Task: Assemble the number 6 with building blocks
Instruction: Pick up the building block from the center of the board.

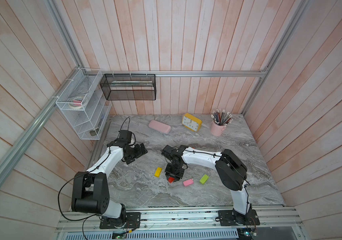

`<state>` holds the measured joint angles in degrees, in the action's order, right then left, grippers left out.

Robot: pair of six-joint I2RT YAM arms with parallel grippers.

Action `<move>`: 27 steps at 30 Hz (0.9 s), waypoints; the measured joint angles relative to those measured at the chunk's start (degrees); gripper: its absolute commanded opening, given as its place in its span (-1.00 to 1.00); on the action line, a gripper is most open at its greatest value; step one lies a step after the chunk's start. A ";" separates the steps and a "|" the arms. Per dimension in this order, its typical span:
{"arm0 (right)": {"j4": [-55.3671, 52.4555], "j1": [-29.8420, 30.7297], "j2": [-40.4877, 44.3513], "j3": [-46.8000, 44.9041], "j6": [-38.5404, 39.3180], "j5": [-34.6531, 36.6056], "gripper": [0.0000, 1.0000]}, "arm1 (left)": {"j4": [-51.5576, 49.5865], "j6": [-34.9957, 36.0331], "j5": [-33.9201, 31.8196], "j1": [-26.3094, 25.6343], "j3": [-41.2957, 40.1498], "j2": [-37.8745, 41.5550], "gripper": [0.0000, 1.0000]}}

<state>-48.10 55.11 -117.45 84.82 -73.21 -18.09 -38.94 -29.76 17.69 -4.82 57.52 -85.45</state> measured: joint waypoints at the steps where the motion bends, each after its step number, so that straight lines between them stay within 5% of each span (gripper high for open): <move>1: -0.09 0.00 0.00 0.00 0.11 0.07 -0.31 | -0.02 0.02 0.00 0.00 -0.13 0.00 0.96; 27: -2.75 0.35 1.33 -3.02 6.38 7.02 -0.20 | 0.20 0.20 0.00 0.26 -0.44 -0.02 0.96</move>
<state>-50.85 55.46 -116.11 81.80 -66.83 -11.07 -38.74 -29.56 17.69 -4.56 57.08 -85.47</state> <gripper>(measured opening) 0.397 0.981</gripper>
